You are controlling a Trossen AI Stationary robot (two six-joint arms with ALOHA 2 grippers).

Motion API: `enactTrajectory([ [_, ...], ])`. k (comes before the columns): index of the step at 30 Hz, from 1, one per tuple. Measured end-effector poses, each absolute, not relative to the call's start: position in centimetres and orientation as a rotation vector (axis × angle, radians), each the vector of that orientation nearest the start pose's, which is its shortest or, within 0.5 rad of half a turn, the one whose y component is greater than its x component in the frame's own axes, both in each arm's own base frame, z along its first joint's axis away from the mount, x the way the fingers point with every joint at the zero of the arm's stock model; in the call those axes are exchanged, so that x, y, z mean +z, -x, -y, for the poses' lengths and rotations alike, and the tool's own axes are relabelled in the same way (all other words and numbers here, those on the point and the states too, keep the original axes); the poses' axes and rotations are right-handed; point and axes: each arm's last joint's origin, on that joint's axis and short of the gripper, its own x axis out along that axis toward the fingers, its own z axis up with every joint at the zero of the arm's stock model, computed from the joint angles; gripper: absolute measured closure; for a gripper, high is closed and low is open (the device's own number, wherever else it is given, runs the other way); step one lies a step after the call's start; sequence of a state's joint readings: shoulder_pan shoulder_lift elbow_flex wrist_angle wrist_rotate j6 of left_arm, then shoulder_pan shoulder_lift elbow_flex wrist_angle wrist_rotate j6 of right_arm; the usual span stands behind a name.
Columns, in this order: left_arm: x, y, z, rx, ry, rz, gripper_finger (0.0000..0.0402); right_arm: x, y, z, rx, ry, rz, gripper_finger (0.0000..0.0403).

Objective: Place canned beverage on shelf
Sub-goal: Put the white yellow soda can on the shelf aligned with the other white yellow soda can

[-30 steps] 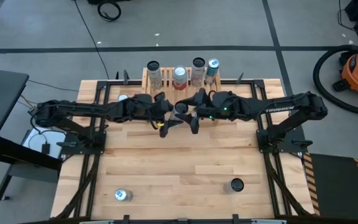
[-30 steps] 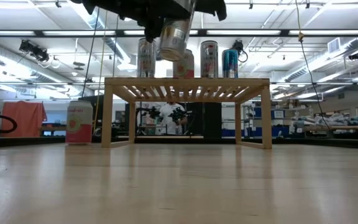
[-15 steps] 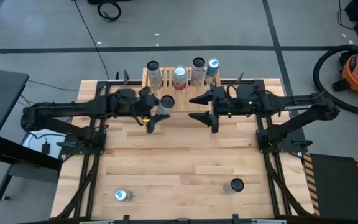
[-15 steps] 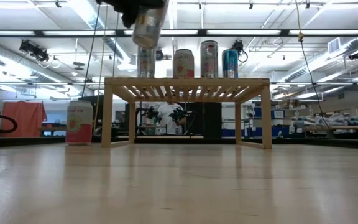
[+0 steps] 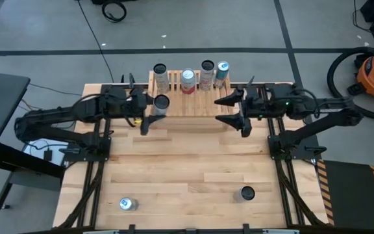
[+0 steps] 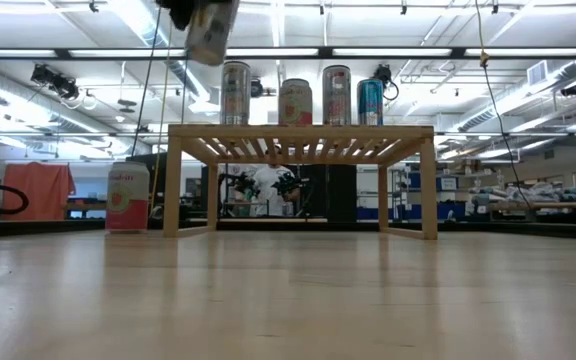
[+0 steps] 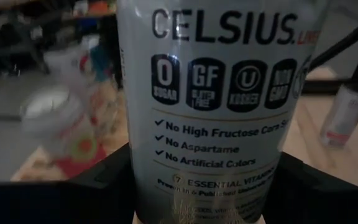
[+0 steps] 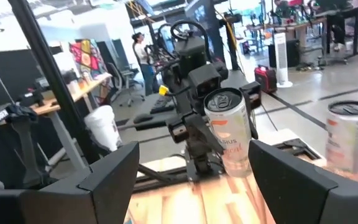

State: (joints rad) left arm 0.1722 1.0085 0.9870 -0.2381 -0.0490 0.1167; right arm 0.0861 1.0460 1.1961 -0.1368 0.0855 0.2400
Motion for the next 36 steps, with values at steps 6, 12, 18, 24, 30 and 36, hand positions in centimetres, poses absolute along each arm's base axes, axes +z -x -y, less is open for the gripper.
enactTrajectory([
  [6,32.6,-20.2,-4.0,0.220,-0.063,-0.336,0.0150,42.5,-21.3,-1.5,-0.024,-0.236,-0.044,0.0091],
  [12,29.9,-17.8,-3.5,0.226,-0.041,-0.249,0.0150,42.2,-21.7,-1.5,-0.035,-0.230,-0.054,0.0091],
  [18,29.6,-17.1,-3.6,0.036,-0.089,-0.029,0.0150,42.0,-22.1,-1.6,-0.036,-0.226,-0.063,0.0091],
  [24,29.0,-18.1,-5.4,-0.177,-0.068,-0.052,0.0150,41.8,-22.4,-1.6,-0.036,-0.224,-0.076,0.0091],
  [30,29.0,-18.9,-8.4,-0.152,-0.056,-0.057,0.0150,41.6,-22.7,-1.6,-0.035,-0.224,-0.082,0.0091],
  [36,29.7,-19.6,-11.1,-0.175,-0.014,-0.042,0.0150,41.6,-22.7,-1.6,-0.035,-0.223,-0.084,0.0091],
])
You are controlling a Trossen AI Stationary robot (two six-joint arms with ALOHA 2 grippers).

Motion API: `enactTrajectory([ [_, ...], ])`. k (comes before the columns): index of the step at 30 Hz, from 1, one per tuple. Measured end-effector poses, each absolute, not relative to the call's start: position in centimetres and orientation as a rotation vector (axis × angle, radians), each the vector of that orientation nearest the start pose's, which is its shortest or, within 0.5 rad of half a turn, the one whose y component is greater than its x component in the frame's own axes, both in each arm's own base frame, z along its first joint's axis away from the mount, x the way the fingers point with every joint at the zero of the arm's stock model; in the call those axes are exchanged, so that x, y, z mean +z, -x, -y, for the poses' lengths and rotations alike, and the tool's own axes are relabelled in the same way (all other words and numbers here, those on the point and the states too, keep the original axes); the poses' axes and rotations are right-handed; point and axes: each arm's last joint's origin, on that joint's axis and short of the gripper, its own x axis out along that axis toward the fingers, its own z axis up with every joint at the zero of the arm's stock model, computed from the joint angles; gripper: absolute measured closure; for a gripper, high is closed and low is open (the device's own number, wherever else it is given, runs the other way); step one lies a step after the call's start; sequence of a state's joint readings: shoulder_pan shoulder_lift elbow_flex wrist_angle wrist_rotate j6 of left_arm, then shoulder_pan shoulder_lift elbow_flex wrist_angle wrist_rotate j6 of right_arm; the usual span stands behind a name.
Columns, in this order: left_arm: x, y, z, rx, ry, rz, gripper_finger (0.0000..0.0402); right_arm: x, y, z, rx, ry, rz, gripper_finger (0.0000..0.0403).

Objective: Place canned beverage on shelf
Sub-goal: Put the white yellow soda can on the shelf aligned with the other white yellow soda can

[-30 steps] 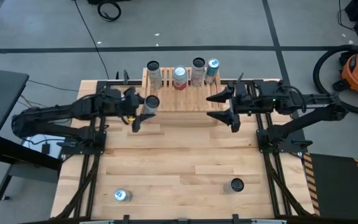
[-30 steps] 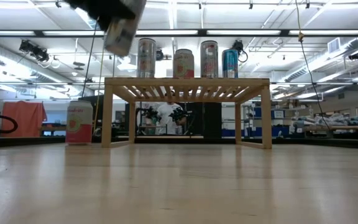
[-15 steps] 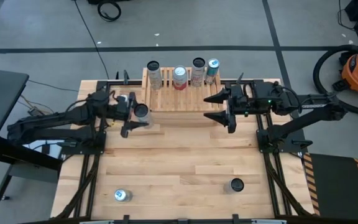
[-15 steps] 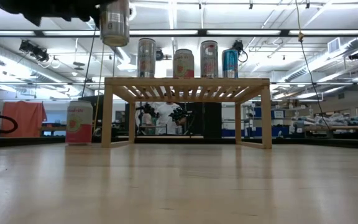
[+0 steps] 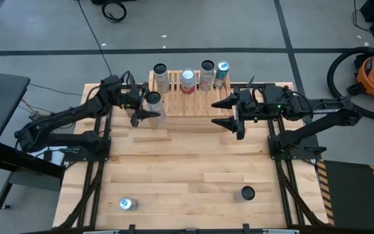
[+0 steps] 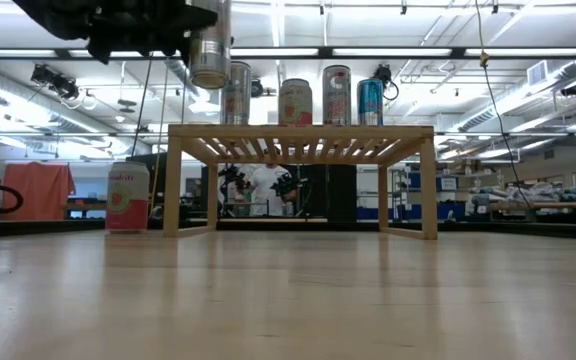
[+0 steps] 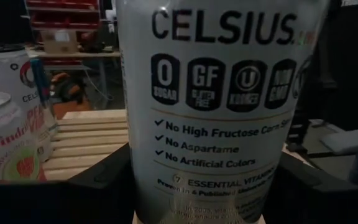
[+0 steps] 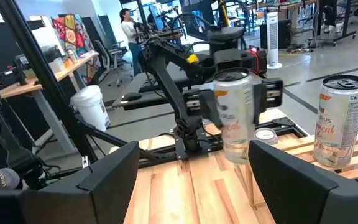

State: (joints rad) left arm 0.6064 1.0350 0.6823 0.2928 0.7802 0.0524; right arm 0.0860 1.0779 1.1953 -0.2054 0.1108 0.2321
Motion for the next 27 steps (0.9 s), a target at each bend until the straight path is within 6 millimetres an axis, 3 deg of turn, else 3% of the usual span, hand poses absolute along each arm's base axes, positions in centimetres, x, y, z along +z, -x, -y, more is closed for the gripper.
enactTrajectory([
  [6,28.4,-20.3,-12.8,-0.196,0.039,-0.084,0.0150,41.6,-22.7,-1.7,-0.027,-0.224,-0.086,0.0091],
  [27,26.3,-20.7,-15.7,-0.234,-0.031,-0.087,0.0131,41.6,-22.7,-1.7,-0.008,-0.225,-0.087,0.0091],
])
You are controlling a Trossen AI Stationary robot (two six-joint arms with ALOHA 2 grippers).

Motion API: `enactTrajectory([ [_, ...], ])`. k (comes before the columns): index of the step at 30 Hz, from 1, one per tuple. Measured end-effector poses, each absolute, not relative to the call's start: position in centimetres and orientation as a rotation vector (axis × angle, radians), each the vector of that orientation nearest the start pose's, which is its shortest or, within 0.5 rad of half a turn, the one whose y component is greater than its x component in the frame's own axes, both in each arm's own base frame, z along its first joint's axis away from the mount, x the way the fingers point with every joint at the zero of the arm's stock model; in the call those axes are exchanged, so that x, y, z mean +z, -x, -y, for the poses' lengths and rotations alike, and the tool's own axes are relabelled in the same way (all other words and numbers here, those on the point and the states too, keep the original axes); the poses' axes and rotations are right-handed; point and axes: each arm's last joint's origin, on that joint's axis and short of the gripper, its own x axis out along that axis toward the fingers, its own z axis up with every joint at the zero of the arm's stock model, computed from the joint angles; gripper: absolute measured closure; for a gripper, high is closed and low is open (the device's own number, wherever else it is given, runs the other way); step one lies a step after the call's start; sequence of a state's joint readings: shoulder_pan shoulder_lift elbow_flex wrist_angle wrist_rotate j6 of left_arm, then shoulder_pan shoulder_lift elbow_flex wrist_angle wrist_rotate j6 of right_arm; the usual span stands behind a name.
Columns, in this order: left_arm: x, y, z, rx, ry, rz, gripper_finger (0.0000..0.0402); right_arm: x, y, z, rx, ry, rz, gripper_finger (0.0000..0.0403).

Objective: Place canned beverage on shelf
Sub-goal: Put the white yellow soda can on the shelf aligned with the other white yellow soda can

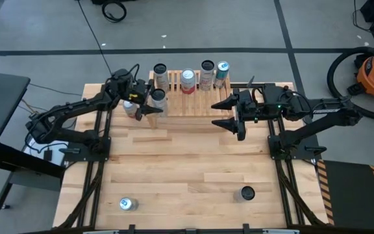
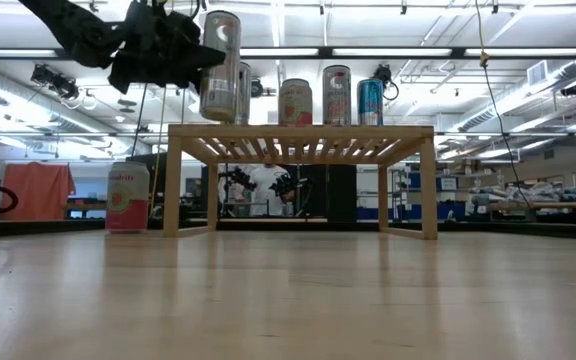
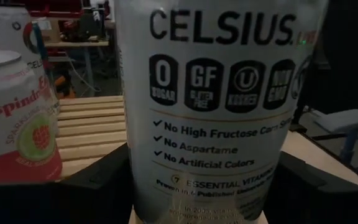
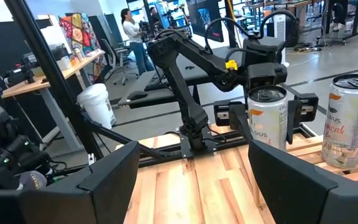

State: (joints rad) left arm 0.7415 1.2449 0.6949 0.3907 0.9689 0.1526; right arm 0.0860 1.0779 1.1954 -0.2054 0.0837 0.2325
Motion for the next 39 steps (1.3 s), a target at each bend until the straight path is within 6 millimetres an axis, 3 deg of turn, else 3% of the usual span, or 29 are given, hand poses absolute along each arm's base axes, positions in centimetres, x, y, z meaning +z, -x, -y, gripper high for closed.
enactTrajectory([
  [11,26.32,-19.91,-16.71,-0.186,-0.060,-0.086,0.0123,41.59,-22.69,-1.71,-0.008,-0.225,-0.087,0.0091],
  [29,26.20,-20.37,-16.12,-0.214,-0.097,-0.090,0.0122,41.61,-22.70,-1.71,-0.008,-0.225,-0.086,0.0091],
  [39,26.02,-20.23,-16.59,-0.109,-0.153,-0.116,0.0122,41.60,-22.70,-1.74,-0.001,-0.236,-0.087,0.0091],
])
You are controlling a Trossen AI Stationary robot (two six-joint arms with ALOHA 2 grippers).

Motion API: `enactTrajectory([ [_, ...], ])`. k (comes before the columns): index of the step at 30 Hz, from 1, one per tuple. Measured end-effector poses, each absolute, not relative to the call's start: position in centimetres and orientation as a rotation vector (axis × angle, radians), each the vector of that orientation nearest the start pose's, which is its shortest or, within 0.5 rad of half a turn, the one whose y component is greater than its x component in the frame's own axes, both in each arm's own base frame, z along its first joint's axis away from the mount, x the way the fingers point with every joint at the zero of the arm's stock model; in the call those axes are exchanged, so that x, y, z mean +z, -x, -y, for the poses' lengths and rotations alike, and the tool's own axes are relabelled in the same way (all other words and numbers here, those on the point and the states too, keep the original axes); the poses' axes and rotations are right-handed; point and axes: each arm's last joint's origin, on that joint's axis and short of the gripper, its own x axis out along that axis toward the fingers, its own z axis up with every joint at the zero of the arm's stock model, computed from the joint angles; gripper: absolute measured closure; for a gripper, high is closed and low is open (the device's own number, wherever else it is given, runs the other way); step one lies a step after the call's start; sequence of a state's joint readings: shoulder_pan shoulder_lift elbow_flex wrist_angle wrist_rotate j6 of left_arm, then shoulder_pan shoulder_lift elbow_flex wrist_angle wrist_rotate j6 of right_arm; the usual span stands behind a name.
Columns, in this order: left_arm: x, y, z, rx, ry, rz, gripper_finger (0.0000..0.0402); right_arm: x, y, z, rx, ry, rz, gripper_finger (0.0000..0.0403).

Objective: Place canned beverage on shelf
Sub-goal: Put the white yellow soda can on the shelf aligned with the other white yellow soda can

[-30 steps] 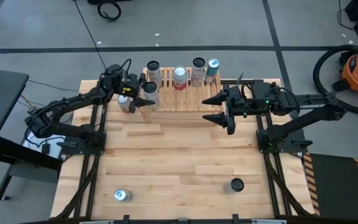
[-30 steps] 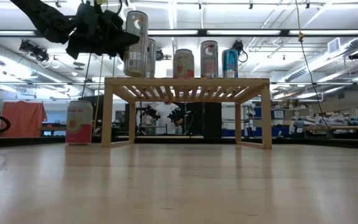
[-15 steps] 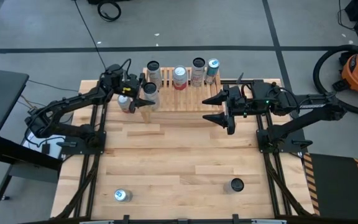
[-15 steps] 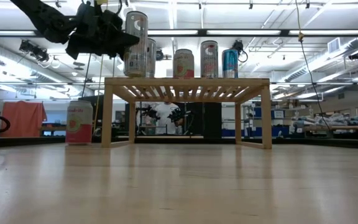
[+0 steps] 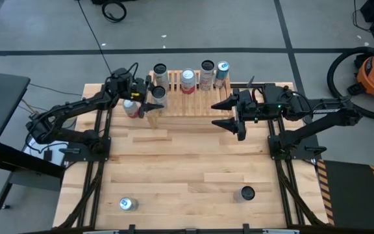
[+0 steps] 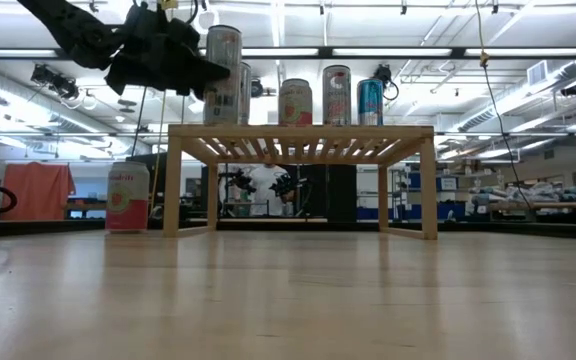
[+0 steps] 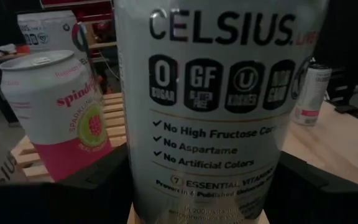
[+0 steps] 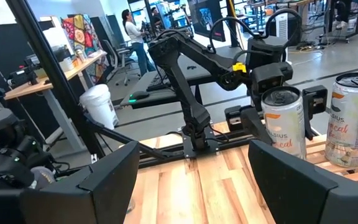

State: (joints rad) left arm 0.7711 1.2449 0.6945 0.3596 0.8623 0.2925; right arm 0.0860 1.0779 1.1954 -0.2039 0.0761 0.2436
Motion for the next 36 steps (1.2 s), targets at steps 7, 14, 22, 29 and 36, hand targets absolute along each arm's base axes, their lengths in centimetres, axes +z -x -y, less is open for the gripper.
enactTrajectory([
  [7,26.01,-20.24,-16.56,-0.110,-0.094,-0.119,0.0122,41.61,-22.70,-1.74,-0.001,-0.236,-0.087,0.0091],
  [14,26.02,-20.22,-16.58,-0.106,0.000,-0.123,0.0115,41.62,-22.69,-1.74,0.000,-0.236,-0.086,0.0091],
  [22,26.33,-20.11,-16.74,-0.098,-0.032,-0.101,0.0090,41.62,-22.69,-1.74,0.000,-0.236,-0.087,0.0091],
  [29,26.78,-20.16,-16.77,-0.096,-0.057,-0.066,0.0088,41.62,-22.69,-1.75,0.005,-0.237,-0.087,0.0091],
  [36,26.85,-20.10,-16.85,-0.091,-0.046,-0.061,0.0088,41.61,-22.69,-1.88,0.047,-0.238,-0.093,0.0091],
])
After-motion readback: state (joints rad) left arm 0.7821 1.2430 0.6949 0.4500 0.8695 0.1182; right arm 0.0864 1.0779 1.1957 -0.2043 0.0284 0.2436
